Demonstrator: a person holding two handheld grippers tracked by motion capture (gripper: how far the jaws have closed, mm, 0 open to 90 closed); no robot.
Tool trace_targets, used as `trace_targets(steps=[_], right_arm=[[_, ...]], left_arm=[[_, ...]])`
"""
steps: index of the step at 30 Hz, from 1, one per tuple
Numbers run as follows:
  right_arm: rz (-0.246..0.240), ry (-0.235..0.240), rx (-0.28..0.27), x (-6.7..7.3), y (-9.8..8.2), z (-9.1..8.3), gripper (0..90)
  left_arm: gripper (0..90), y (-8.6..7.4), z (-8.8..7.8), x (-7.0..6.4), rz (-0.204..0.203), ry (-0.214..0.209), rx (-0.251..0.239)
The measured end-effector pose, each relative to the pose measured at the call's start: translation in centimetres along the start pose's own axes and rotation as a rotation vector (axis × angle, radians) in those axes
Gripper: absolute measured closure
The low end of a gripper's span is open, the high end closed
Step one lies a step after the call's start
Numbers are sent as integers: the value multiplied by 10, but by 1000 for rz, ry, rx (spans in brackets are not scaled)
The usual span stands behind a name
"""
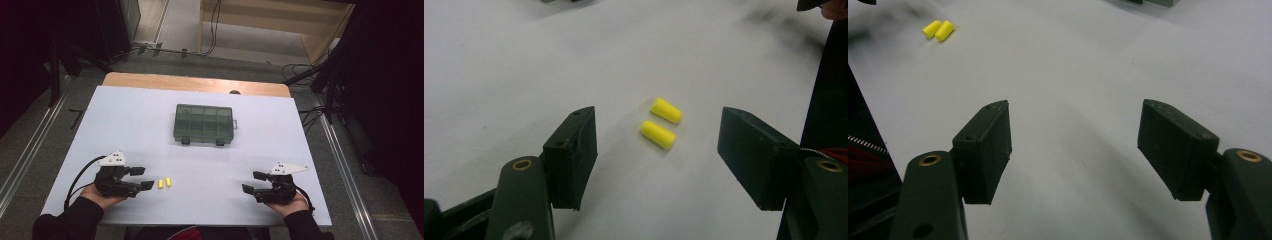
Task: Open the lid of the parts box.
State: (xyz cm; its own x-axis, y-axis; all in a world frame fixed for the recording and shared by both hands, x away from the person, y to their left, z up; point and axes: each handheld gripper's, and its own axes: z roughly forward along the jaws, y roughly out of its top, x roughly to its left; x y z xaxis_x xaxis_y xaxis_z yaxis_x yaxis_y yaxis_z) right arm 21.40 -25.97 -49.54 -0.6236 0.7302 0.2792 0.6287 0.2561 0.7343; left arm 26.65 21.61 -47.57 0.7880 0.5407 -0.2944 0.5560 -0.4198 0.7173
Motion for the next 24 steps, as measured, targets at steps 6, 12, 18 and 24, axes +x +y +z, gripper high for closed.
trace_targets(steps=[6,12,18,24], right_arm=[[1,1,-2,0,0,0,282],[21,3,31,0,2,2,271],[23,11,27,1,3,2,270],[30,18,26,0,3,2,270]], left_arm=[[322,0,0,1,-3,-10,-1],[322,-1,-1,2,-11,-10,4],[322,0,0,3,-18,-14,5],[322,0,0,3,-11,-21,11]])
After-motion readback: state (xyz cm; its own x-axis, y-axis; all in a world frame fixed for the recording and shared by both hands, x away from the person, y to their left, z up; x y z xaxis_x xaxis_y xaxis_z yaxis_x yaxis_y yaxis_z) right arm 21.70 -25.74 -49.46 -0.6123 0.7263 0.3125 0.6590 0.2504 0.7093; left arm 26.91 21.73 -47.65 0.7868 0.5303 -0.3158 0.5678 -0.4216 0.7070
